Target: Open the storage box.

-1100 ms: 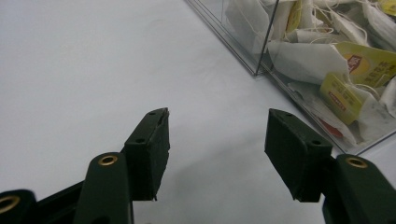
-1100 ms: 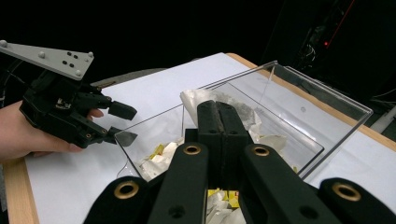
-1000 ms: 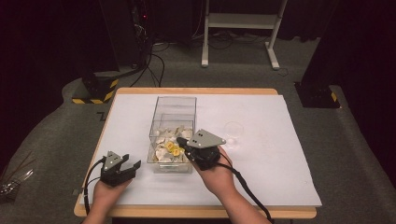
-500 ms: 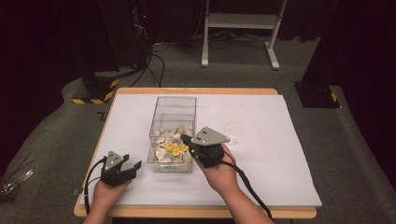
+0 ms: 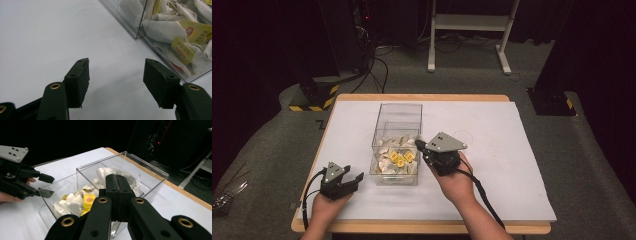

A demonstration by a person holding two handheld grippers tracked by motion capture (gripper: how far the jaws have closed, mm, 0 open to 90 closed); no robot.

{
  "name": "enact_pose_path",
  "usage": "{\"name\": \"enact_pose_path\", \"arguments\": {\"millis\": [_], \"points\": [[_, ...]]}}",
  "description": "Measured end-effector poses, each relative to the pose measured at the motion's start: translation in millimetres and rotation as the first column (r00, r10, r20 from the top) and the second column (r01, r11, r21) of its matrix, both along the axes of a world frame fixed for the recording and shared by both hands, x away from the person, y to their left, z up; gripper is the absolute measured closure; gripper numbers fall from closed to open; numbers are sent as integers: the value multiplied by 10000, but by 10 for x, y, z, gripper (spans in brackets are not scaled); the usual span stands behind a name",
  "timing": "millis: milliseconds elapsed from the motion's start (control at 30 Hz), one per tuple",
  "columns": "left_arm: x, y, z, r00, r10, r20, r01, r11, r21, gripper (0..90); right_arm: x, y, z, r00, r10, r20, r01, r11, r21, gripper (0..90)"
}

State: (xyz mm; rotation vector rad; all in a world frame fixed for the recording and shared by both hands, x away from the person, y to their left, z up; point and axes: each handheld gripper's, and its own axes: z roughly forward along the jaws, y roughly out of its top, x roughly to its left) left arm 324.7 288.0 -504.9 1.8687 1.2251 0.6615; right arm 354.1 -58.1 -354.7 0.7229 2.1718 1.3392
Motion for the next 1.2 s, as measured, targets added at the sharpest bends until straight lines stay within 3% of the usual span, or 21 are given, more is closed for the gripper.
{"name": "enact_pose_path", "arguments": {"millis": [667,1200], "points": [[-1,-1,1,10000,-7,-8,7,10000,43,380,213,-377,-55,9938,-1096,-175,1092,9938,-183,900],[-7,-9,1,10000,-14,-2,14,9999,105,381,338,-675,-76,9804,-1946,-296,1943,9809,-123,900]]}}
